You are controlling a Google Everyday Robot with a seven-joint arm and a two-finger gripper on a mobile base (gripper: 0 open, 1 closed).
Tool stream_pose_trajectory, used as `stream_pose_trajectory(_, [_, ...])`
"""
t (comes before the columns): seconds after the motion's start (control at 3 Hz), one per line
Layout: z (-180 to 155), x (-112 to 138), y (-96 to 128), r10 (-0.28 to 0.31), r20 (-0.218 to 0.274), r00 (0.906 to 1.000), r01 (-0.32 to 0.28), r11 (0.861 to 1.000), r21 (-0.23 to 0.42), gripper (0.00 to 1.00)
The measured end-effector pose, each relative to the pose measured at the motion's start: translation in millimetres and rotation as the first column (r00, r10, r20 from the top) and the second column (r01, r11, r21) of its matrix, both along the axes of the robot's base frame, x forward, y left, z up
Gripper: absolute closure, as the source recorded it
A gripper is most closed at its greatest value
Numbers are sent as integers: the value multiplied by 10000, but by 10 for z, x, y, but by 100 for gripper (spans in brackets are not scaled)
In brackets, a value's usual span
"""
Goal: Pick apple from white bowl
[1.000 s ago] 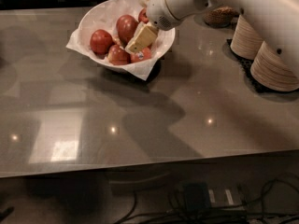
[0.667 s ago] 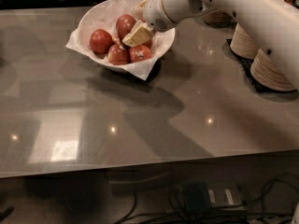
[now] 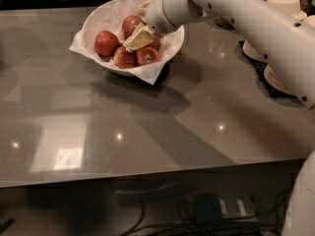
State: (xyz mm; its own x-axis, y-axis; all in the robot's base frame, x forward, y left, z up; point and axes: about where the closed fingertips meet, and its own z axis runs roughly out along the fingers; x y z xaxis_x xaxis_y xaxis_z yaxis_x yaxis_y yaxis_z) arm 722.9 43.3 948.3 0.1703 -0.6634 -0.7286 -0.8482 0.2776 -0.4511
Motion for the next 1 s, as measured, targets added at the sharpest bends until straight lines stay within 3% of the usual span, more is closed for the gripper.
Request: stream_pose_trajectory(1.0, [-187, 199, -33, -400, -40, 9992, 400, 9992, -83, 38])
